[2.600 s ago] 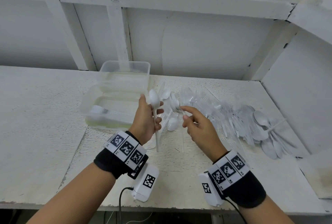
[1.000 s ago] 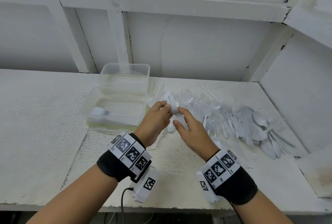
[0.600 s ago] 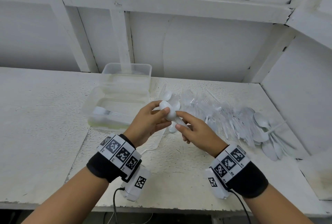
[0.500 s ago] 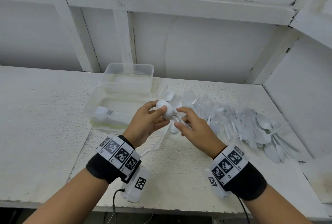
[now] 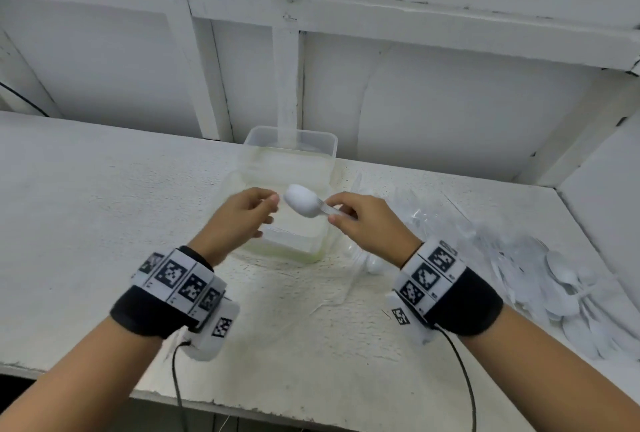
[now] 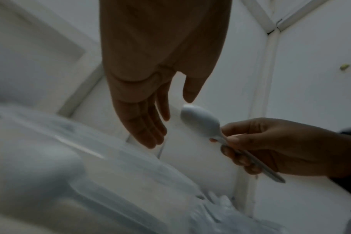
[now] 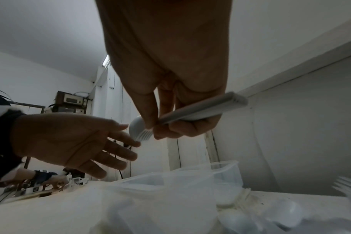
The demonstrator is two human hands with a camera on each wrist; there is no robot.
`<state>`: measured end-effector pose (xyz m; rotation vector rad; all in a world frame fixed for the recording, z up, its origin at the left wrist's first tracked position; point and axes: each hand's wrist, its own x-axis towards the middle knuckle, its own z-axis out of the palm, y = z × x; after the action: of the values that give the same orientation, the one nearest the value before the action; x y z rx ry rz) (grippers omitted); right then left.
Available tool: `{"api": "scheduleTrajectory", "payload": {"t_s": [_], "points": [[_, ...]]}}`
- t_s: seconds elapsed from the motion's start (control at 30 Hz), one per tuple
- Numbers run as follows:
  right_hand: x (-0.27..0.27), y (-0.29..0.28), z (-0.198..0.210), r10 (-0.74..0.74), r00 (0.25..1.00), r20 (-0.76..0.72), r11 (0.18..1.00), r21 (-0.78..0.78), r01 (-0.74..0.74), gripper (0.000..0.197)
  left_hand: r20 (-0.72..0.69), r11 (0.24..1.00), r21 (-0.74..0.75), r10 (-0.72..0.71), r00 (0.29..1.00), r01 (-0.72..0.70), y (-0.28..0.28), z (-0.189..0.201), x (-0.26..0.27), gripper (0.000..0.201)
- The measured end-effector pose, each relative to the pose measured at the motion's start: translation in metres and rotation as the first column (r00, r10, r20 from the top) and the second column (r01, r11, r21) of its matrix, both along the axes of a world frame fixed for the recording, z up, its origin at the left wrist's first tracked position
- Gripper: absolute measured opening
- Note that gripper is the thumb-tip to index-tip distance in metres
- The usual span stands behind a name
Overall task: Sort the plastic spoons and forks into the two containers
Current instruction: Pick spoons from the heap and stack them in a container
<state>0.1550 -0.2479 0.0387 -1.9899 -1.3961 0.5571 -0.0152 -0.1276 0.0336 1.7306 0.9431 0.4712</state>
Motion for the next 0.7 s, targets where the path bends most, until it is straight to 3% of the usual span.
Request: {"api": "scheduleTrajectory", "payload": {"t_s": [0.13, 0.2, 0.3, 0.47, 0.7], "points": [[-0.002, 0.052, 0.003, 0.043, 0.997, 0.061, 0.997, -0.063, -0.039, 0.023, -0.26, 0.939, 0.339, 0.153, 0.953, -0.058, 0.058, -0.003, -0.023, 0.03], [-0.006, 0.078, -0.003, 0.075, 0.991, 0.108, 0.991, -0.114, -0.063, 0.023, -0.404, 0.924, 0.381, 0.187, 0.895, -0.021, 0.079, -0.009, -0.028, 0.036], [-0.015, 0.11, -0.016, 0.123, 0.975, 0.183, 0.975, -0.205, -0.085, 0.024, -0.554, 0.949, 0.316, 0.168, 0.815, 0.019, 0.099, -0.019, -0.031, 0.044], [-0.031, 0.142, -0.036, 0.223, 0.944, 0.242, 0.931, -0.34, -0.133, 0.026, -0.422, 0.992, 0.062, 0.126, 0.898, -0.11, 0.11, -0.033, -0.035, 0.029], [-0.03, 0.15, -0.055, 0.251, 0.956, 0.153, 0.889, -0.426, -0.166, 0.029, -0.349, 0.994, -0.001, 0.1, 0.932, -0.107, 0.111, -0.039, -0.036, 0.018]]}}
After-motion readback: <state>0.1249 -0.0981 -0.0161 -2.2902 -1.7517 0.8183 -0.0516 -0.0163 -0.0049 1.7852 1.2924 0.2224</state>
